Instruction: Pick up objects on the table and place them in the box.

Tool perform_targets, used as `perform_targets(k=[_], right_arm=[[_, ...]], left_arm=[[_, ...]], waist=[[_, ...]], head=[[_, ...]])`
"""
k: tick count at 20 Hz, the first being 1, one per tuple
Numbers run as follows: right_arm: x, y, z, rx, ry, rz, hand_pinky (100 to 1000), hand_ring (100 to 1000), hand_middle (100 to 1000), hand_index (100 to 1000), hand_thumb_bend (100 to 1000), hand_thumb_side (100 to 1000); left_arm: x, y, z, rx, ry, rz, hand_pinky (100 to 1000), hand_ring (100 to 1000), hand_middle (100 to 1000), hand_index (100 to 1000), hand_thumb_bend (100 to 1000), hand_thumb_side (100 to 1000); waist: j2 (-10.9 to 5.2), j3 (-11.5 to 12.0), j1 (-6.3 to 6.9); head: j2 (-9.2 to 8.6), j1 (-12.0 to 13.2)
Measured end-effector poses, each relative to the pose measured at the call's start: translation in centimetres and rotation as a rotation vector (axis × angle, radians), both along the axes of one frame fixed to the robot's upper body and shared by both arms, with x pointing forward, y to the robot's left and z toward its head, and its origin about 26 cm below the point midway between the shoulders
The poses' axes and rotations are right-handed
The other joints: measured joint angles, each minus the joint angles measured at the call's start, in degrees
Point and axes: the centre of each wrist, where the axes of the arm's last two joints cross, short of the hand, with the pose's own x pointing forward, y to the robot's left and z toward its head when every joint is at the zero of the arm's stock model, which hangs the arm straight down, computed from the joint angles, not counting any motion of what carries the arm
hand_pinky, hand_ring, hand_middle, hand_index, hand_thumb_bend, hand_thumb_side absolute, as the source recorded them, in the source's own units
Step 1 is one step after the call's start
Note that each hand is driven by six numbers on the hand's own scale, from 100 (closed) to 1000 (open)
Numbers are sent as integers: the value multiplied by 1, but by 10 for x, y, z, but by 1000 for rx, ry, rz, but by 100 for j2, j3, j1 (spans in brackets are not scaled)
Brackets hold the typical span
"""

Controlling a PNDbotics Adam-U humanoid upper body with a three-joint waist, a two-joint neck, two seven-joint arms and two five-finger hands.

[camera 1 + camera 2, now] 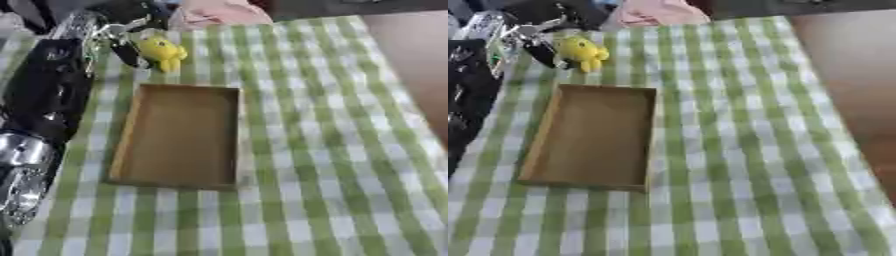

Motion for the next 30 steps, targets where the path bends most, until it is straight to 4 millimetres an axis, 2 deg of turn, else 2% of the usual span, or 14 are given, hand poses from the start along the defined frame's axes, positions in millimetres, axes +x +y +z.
perform_targets(k=[17, 24, 28, 30], right_arm=[[1, 1, 2, -2, -8, 7, 705, 639, 539, 856, 100, 655], [1, 0, 2, -6, -9, 10, 705, 639, 537, 857, 100, 655], [1, 0, 2, -8, -7, 11, 705, 637, 537, 857, 100, 655], [2, 0, 1, -7, -5, 11, 705, 637, 537, 857, 100, 656]], left_arm=[[-1, 2, 9, 35, 3, 94, 723, 865, 861, 829, 492, 100], [-1, 2, 11, 46, 8, 137, 696, 850, 859, 829, 456, 100], [-1, 3, 12, 44, 23, 153, 658, 828, 844, 815, 415, 100], [-1, 3, 13, 45, 35, 158, 604, 796, 819, 795, 410, 100]], waist=[[182, -95, 99], [245, -136, 130], [256, -162, 158], [263, -166, 159]], head=[[-175, 94], [-239, 123], [-273, 133], [-276, 153]])
